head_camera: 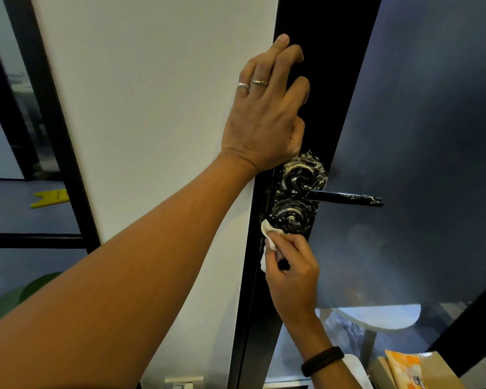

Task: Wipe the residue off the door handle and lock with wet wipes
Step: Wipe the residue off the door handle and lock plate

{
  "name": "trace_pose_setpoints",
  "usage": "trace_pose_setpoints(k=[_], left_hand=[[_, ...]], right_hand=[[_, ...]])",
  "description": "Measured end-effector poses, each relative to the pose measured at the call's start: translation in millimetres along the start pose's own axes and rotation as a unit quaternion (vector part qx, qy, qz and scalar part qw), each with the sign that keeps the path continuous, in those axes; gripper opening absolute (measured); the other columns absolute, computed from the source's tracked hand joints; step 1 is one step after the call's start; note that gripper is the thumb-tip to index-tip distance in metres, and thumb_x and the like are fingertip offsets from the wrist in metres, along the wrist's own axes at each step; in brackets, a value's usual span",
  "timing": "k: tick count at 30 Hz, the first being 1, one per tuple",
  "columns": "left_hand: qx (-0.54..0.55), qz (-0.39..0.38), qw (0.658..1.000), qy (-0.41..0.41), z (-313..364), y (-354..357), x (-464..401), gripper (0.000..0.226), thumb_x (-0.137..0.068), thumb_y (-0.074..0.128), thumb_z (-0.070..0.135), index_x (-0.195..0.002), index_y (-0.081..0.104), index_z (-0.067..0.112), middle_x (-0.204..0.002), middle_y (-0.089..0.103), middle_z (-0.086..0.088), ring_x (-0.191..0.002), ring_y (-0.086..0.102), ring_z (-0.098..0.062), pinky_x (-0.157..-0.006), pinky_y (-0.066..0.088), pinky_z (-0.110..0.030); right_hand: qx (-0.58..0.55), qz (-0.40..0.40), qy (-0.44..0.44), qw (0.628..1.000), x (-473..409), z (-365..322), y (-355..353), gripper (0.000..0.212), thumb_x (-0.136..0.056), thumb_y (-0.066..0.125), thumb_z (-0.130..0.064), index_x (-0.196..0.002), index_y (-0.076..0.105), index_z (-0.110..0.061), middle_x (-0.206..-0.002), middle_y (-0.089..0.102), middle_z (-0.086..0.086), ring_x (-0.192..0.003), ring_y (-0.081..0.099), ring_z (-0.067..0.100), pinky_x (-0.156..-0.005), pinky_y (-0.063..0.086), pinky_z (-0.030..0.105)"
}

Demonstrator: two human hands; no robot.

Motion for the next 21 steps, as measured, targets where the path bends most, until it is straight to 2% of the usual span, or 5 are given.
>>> trace_pose_setpoints(k=[4,7,15,19,21], left_hand=[[0.003,-0.009,1.0,-0.003,0.1,0.2,-0.5,0.03,-0.079,0.06,0.023,-0.105,0.071,0.015,-0.146,0.061,-0.018,-0.147,0.047,-0.041,-0.118,0.04,-0.052],[0.003,-0.005,1.0,-0.003,0.1,0.6,-0.2,0.03,-0.079,0.06,0.023,-0.106,0.071,0.015,-0.146,0.06,-0.018,-0.147,0.047,-0.042,-0.118,0.04,-0.052],[0.001,-0.008,1.0,-0.002,0.4,-0.6,-1.3,0.029,-0.08,0.059,0.024,-0.105,0.07,0.015,-0.147,0.06,-0.017,-0.148,0.046,-0.041,-0.118,0.04,-0.051],[-0.001,-0.009,1.0,-0.002,-0.2,-0.2,-1.0,0.028,-0.08,0.06,0.024,-0.104,0.069,0.016,-0.147,0.06,-0.017,-0.148,0.045,-0.041,-0.118,0.04,-0.05],[-0.003,-0.011,1.0,-0.002,0.5,0.3,-1.0,0.027,-0.08,0.06,0.024,-0.104,0.069,0.016,-0.147,0.059,-0.017,-0.148,0.045,-0.04,-0.118,0.039,-0.05]], right_hand=[[-0.005,0.075,-0.031,0.997,-20.8,-25.6,-29.1,0.029,-0.092,0.072,0.004,-0.122,0.073,0.002,-0.109,0.067,0.009,-0.1,0.066,0.012,-0.086,0.056,0.018],[-0.012,0.133,-0.039,0.99,-37.7,-38.7,-51.4,0.025,-0.093,0.072,0.005,-0.119,0.074,0.002,-0.108,0.067,0.011,-0.102,0.065,0.007,-0.088,0.052,0.013],[0.036,0.145,-0.041,0.988,-54.7,-29.7,-75.3,0.023,-0.091,0.076,0.002,-0.114,0.077,0.001,-0.099,0.07,0.01,-0.085,0.063,0.011,-0.078,0.05,0.009],[0.03,0.222,0.021,0.974,-49.9,-7.2,-110.4,0.02,-0.096,0.074,-0.009,-0.114,0.076,0.001,-0.1,0.068,0.008,-0.084,0.066,0.019,-0.072,0.056,0.023],[0.036,0.211,0.001,0.977,-53.8,-18.7,-107.9,0.022,-0.096,0.074,-0.007,-0.116,0.075,0.004,-0.101,0.068,0.011,-0.087,0.065,0.018,-0.075,0.052,0.015]])
Point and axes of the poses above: each hand's wrist, its own x-axis away from the middle knuckle, its own y-axis out of the palm, z = x × y, the point moved 9 cm from there along -x, towards the middle knuckle
